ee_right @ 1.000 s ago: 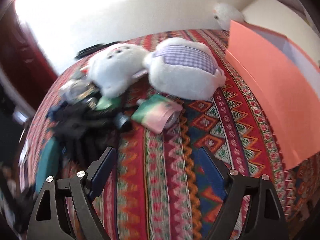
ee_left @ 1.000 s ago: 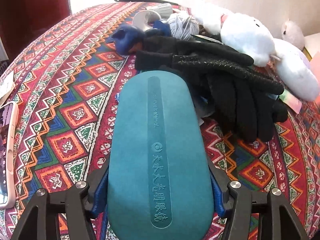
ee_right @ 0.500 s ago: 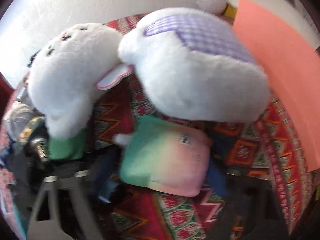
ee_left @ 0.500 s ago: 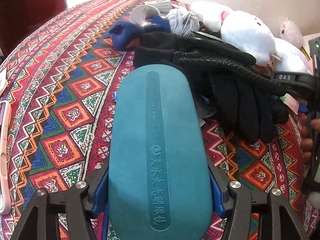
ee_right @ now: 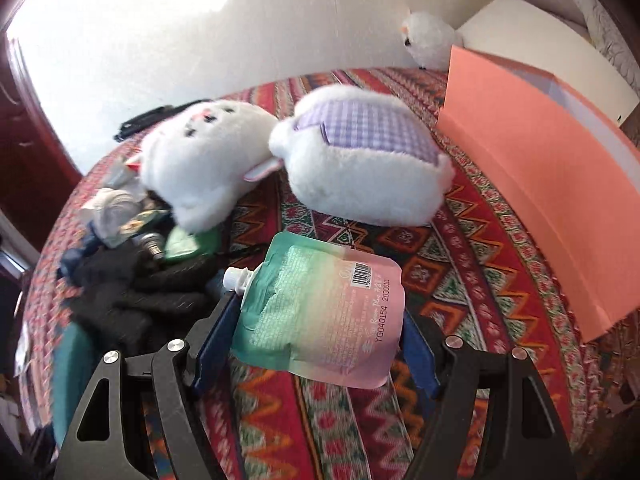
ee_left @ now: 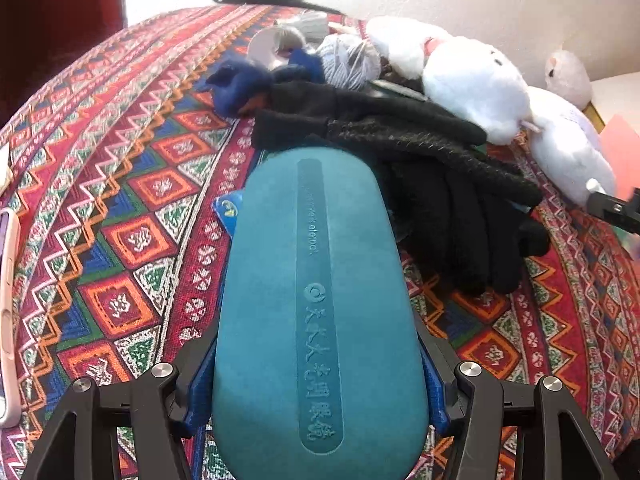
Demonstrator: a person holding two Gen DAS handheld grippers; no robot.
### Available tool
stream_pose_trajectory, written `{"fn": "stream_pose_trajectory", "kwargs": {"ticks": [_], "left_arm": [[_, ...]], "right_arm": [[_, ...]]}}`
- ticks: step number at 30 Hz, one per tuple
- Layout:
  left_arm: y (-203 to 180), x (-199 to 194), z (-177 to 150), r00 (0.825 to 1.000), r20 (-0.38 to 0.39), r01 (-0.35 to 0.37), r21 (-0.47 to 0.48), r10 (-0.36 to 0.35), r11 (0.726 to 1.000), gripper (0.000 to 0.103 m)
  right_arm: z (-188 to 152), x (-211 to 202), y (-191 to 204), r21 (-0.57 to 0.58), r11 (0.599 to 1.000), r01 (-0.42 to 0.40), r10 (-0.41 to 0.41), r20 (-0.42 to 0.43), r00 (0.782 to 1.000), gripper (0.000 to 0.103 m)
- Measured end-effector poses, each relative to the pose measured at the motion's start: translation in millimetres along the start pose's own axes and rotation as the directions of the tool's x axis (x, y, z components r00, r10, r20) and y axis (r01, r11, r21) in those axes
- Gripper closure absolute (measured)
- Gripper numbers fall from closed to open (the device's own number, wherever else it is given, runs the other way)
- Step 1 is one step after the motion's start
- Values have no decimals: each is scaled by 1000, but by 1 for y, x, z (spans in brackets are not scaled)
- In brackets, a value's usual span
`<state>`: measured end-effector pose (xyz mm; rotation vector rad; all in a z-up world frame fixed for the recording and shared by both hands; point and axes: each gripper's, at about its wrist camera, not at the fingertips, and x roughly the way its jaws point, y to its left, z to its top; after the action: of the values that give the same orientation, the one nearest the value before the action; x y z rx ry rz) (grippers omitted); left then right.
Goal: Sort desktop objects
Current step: 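Grasp the pastel squeeze pouch with the right tool while the left tool holds the case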
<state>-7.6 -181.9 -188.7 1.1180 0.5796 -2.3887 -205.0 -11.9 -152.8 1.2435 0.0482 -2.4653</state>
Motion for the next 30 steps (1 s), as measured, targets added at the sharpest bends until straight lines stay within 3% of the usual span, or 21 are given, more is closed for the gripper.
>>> {"fn": "stream_pose_trajectory", "kwargs": {"ticks": [13,19,21,27,30], "left_arm": [[-8,-41,-13,997,59,51,9,-52,999,37],[1,-28,-13,993,64,106,-45,-103,993,36],[1,-17,-9,992,63,118,-69,-113,991,30],[-18,-16,-2,988,140,61,14,-63,998,31],[-25,-9,-5,994,106,23,39,-27,999,32]], "right_arm": [[-43,-92,-16,-74,996,-46,48,23,999,26],[-60,-100,-22,-80,995,-61,62,1,998,26],[-65,-98,-24,-76,995,-66,65,-16,998,26],[-69,-87,-35,-64,996,-69,65,-52,997,26],[-70,-84,-38,-61,996,-69,65,-61,996,26]]}}
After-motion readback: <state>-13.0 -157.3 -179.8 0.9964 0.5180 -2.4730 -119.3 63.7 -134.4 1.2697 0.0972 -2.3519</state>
